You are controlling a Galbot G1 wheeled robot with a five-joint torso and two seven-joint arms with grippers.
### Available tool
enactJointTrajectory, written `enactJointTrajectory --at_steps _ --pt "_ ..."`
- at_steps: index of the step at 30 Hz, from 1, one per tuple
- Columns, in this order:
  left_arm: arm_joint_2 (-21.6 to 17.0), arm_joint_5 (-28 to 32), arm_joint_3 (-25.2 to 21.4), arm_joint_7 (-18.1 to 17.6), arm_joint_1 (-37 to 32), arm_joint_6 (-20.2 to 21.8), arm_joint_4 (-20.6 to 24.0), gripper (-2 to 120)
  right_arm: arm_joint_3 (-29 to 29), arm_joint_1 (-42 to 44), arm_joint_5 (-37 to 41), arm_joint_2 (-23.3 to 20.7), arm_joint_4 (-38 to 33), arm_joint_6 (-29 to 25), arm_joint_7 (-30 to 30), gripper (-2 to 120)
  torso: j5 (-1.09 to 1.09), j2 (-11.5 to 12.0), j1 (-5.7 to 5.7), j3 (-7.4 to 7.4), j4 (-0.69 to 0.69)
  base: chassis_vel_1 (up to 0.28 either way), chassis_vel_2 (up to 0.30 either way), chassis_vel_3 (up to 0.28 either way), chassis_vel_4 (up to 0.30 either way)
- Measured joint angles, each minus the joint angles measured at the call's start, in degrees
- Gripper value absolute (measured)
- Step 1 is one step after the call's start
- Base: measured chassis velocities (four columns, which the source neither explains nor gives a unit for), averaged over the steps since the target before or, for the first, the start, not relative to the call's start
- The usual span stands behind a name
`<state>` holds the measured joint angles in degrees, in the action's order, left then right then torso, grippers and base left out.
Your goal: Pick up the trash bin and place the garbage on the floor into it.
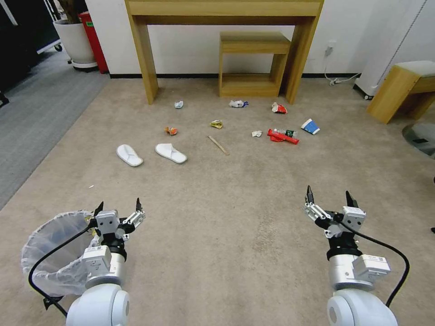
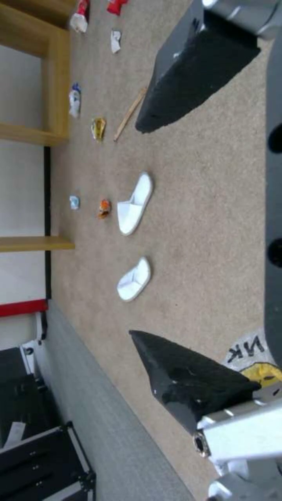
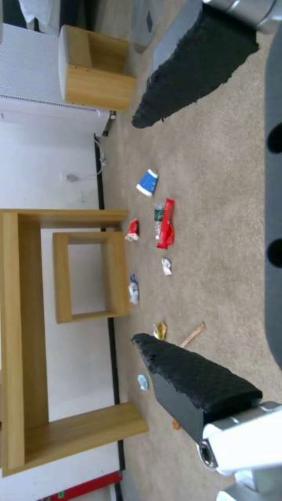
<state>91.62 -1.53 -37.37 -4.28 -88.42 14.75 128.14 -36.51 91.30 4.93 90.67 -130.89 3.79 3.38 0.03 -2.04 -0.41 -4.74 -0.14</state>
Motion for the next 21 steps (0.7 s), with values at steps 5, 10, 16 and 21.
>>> enactJointTrajectory --at_steps 5,10,16,21 --pt "-0.01 -0.04 -0.17 0.00 0.01 -0.06 -0.10 100 -0.20 -0.11 0.04 -0.31 0.09 -0.11 0.02 100 0.00 0.00 0.00 0.00 0.00 0.000 0.000 0.000 0.000" --pt "-0.04 -0.09 -0.31 -0.01 -0.08 -0.14 -0.17 100 -0.34 -0.08 0.57 -0.63 0.00 0.06 -0.11 100 0.00 0.00 0.00 0.00 0.00 0.000 0.000 0.000 0.000" --pt "-0.03 -0.19 -0.32 -0.02 -0.19 -0.19 -0.19 100 -0.47 -0.28 0.86 -0.82 -0.16 0.08 -0.08 100 0.00 0.00 0.00 0.00 0.00 0.000 0.000 0.000 0.000" --pt "0.00 -0.24 -0.34 -0.02 -0.17 -0.21 -0.22 100 -0.57 -0.29 1.01 -0.93 -0.25 0.23 -0.09 100 0.00 0.00 0.00 0.00 0.00 0.000 0.000 0.000 0.000"
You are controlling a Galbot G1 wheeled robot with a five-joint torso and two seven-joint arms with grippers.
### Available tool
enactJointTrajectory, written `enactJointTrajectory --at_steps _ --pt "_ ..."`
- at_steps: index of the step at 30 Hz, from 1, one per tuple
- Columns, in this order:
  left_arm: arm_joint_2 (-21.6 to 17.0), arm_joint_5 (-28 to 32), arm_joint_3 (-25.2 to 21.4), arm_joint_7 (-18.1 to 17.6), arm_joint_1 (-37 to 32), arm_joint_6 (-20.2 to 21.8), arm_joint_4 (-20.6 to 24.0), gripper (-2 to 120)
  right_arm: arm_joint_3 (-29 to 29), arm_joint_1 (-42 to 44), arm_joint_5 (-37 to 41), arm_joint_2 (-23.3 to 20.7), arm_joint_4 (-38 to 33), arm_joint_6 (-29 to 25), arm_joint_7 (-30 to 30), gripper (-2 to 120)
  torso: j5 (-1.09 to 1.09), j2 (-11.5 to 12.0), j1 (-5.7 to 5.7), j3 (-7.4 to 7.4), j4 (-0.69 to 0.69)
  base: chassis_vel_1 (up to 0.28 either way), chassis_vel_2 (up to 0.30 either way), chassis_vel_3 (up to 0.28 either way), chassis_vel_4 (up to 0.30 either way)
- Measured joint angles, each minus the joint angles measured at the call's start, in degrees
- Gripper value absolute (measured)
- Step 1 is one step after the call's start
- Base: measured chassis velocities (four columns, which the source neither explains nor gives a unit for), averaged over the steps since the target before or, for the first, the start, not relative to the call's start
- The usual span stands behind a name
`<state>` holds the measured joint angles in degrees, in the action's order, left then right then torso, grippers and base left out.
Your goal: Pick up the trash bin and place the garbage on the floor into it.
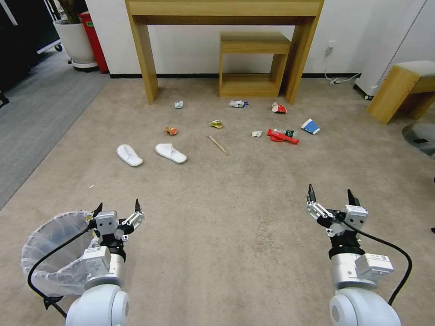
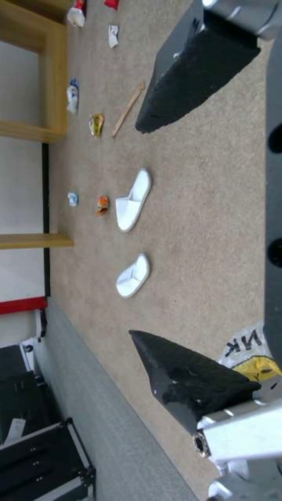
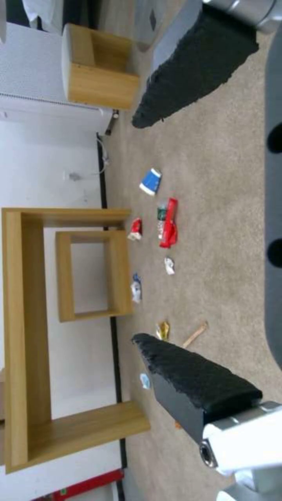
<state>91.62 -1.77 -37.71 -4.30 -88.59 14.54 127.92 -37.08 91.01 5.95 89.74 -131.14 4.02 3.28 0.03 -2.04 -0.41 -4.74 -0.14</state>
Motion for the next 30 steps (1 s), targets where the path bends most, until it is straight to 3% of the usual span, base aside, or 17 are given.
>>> enactJointTrajectory --at_steps 10,30 --pt "0.08 -0.06 -0.01 -0.02 0.05 -0.14 -0.32 100 0.04 0.18 0.14 0.01 -0.17 -0.15 -0.02 100 -0.01 0.00 0.00 0.00 0.00 0.054 0.060 -0.044 -0.048" --pt "0.28 -1.24 -0.86 -0.18 -0.44 -0.38 -1.52 100 -0.41 -0.30 1.62 -1.39 -0.02 -0.55 -0.01 100 0.00 0.00 0.00 0.00 0.00 0.223 0.230 -0.228 -0.224"
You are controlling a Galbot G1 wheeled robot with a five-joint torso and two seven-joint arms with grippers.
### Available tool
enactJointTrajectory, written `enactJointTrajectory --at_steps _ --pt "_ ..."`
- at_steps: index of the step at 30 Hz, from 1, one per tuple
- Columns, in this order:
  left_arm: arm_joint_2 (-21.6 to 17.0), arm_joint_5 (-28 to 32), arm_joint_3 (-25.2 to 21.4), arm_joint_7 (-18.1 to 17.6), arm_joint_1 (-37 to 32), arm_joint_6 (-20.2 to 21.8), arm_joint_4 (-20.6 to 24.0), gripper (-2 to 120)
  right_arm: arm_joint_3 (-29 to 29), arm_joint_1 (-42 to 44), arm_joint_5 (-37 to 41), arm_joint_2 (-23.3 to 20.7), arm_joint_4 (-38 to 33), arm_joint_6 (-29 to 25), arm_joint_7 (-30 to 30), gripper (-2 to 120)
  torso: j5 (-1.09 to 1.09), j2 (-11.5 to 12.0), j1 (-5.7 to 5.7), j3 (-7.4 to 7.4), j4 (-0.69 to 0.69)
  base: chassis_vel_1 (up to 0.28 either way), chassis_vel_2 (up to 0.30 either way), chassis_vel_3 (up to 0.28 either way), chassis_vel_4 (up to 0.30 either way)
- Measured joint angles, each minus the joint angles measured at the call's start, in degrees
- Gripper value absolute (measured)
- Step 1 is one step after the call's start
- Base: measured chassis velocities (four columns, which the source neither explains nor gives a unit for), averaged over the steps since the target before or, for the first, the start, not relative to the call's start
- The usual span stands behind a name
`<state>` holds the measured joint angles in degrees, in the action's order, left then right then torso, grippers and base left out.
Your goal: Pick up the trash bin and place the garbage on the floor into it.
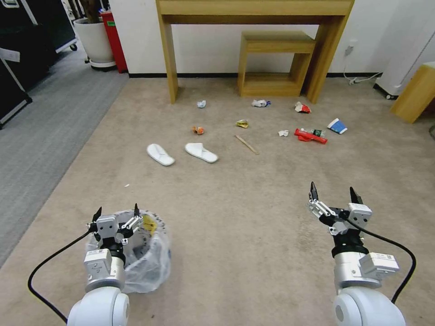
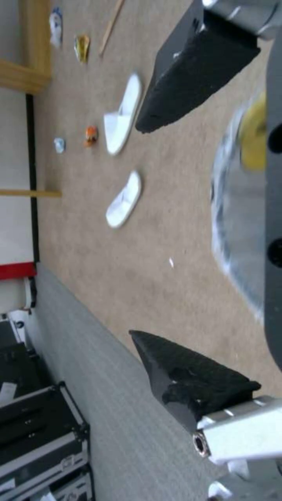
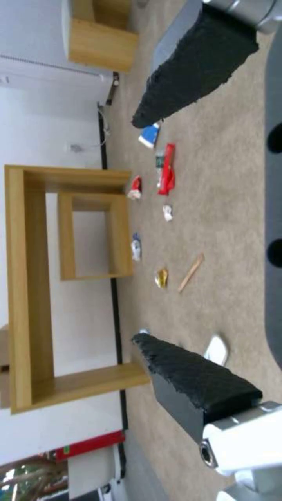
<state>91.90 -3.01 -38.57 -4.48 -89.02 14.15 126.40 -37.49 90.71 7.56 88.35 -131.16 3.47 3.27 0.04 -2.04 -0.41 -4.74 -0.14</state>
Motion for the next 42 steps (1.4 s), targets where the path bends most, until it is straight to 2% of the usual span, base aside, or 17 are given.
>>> enactJointTrajectory --at_steps 8,15,19,22,23,27,29,34,35,36,37,39,42 --pt "-0.16 0.47 -0.25 -0.09 0.09 0.00 -0.61 100 0.43 0.00 -0.30 0.02 0.81 -1.20 -0.83 100 0.01 0.01 -0.01 0.00 0.01 0.165 0.175 -0.167 -0.168" --pt "-0.15 1.02 0.29 -0.22 0.10 0.64 -0.49 100 0.48 0.06 -0.10 -0.62 0.86 -0.41 -0.62 100 -0.01 0.00 0.00 0.00 0.00 -0.014 -0.017 0.007 0.013" --pt "-1.26 3.06 1.34 -0.15 -0.21 3.27 1.00 100 0.29 -0.03 0.29 -1.21 0.86 0.08 -0.19 100 -0.02 0.00 0.00 0.00 -0.01 -0.010 -0.014 0.010 0.006" --pt "-4.42 5.93 1.82 -0.71 -0.69 8.80 2.57 100 0.16 -0.01 0.76 -1.92 0.86 0.52 -0.05 100 0.00 0.00 0.00 0.00 0.00 0.000 0.000 0.000 0.000" --pt "-6.19 8.00 1.90 -1.55 -0.83 12.16 3.15 100 0.10 -0.02 1.08 -2.15 0.88 0.63 0.09 100 0.00 0.00 0.00 0.00 0.01 0.000 0.000 0.000 0.000" --pt "-8.92 11.92 1.93 -2.97 -0.92 15.45 3.37 100 -0.12 -0.02 1.21 -2.33 0.98 0.65 0.23 100 0.00 0.00 0.00 0.00 0.00 0.000 0.000 0.000 0.000" --pt "-12.27 16.38 1.69 -4.75 -0.68 18.85 2.49 100 -0.22 0.04 1.28 -2.43 1.02 0.67 0.39 100 0.00 0.00 0.00 0.00 0.00 0.000 0.000 0.000 0.000" --pt "-16.95 22.24 1.54 -7.64 -0.07 22.00 0.41 100 -0.17 0.07 1.28 -2.33 1.13 0.68 0.53 100 0.01 0.00 0.00 0.00 0.00 0.000 0.000 0.000 0.000" --pt "-18.98 23.99 1.54 -8.28 0.04 22.92 -0.58 100 -0.10 0.12 1.27 -2.22 1.14 0.69 0.57 100 0.02 0.00 0.00 0.00 0.00 0.000 0.000 0.000 0.000" --pt "-18.98 23.99 1.54 -8.28 0.04 22.92 -0.58 100 -0.10 0.12 1.27 -2.22 1.14 0.69 0.57 100 0.02 0.00 0.00 0.00 0.00 0.000 0.000 0.000 0.000" --pt "-21.35 25.77 1.52 -8.72 0.03 23.70 -1.56 100 -0.08 0.17 1.28 -2.13 1.14 0.70 0.59 100 0.01 0.00 0.00 0.00 0.00 0.000 0.000 0.000 0.000" --pt "-23.71 28.52 1.52 -9.56 0.09 24.99 -2.60 100 -0.08 0.22 1.28 -1.99 1.20 0.68 0.60 100 0.00 0.00 0.00 0.00 0.00 0.000 0.000 0.000 0.000" --pt "-24.56 29.52 1.59 -9.84 0.22 25.57 -3.42 100 -0.09 0.26 1.28 -1.88 1.22 0.62 0.61 100 0.00 0.00 0.00 0.00 0.00 0.000 0.000 0.000 0.000"
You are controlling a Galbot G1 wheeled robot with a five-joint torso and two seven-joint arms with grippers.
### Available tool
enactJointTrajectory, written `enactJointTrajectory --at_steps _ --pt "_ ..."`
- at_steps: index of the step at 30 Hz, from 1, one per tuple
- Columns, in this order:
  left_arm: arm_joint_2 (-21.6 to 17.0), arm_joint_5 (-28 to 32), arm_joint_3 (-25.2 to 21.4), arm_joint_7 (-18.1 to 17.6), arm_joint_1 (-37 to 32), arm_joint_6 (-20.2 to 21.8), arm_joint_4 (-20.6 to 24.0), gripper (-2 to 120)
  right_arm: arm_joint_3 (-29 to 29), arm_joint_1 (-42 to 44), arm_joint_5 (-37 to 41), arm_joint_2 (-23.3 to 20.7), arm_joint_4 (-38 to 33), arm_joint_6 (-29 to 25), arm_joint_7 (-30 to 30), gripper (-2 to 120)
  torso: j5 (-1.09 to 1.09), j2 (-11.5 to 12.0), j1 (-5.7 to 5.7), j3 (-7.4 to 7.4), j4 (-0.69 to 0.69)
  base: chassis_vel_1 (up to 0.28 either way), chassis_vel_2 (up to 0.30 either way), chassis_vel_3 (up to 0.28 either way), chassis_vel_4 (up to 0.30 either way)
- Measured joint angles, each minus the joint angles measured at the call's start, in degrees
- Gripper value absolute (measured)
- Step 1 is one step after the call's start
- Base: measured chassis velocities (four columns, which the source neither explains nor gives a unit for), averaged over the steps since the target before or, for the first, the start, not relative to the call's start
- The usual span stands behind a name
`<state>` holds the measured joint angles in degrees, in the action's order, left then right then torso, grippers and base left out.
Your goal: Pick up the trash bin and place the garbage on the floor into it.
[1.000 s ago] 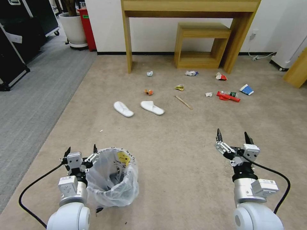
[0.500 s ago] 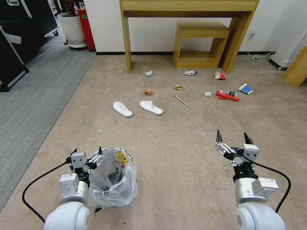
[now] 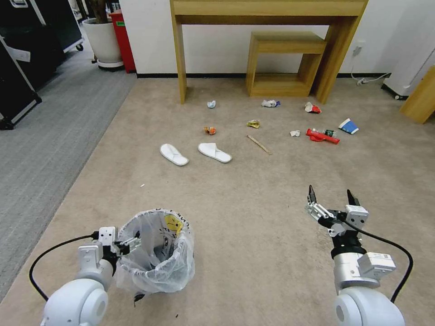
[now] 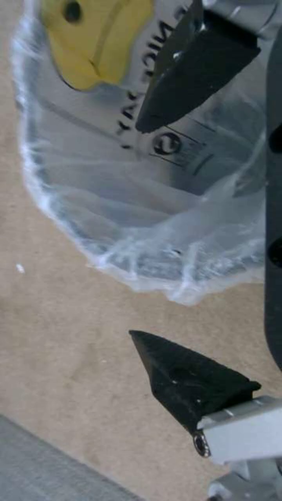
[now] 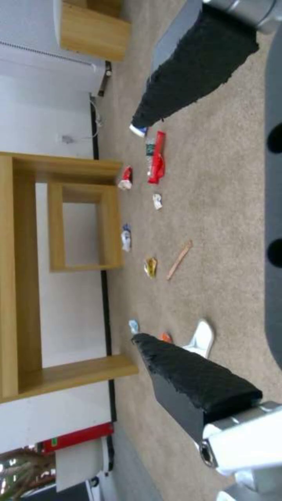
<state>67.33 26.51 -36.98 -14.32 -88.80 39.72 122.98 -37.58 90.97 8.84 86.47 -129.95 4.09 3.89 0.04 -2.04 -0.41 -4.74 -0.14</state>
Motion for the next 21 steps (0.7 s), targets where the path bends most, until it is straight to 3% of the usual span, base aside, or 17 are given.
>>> enactJointTrajectory --at_steps 17,21 --pt "-2.35 2.27 1.27 -0.34 1.67 1.43 -5.40 99 -0.03 0.04 -0.39 0.52 0.45 -0.47 0.01 100 -0.01 0.00 0.00 0.00 0.00 0.000 0.000 0.000 0.000" --pt "-3.00 2.02 1.45 1.25 2.78 0.55 -7.97 98 -0.05 0.06 -0.55 0.54 0.76 -0.63 0.01 100 0.00 0.00 0.00 0.00 0.00 0.000 0.000 0.000 0.000"
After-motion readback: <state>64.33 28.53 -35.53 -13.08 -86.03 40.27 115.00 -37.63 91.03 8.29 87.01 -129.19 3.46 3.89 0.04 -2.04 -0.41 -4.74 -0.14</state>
